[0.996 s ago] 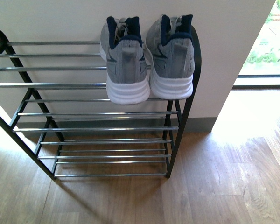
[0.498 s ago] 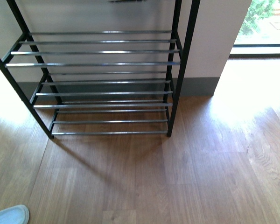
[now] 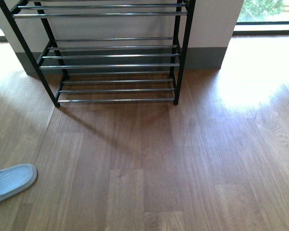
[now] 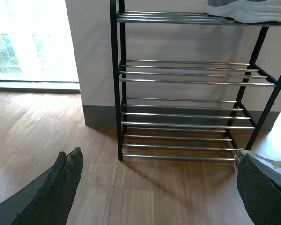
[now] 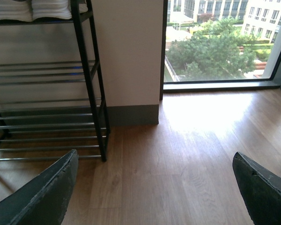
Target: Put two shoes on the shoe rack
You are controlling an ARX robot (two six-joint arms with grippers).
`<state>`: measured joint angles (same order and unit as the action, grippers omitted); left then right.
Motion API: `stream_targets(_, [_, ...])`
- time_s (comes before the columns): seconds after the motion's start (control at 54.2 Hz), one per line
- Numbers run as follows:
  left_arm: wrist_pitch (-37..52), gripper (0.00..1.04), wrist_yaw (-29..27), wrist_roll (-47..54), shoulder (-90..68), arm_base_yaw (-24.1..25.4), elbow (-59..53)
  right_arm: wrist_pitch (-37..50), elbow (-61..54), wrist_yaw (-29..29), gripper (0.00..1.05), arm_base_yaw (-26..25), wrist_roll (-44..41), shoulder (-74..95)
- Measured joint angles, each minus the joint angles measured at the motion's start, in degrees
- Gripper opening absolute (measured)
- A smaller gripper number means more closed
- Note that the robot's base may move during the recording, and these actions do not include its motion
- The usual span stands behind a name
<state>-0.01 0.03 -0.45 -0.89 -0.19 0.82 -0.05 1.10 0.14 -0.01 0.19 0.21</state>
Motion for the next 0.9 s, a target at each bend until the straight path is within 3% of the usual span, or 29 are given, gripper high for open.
stream_targets(0.904, [0.00,0.95,-0.15,0.00,0.00,0.00,0.00,0.00,0.00,-0.17,0.96,0.00,0.00,0.02])
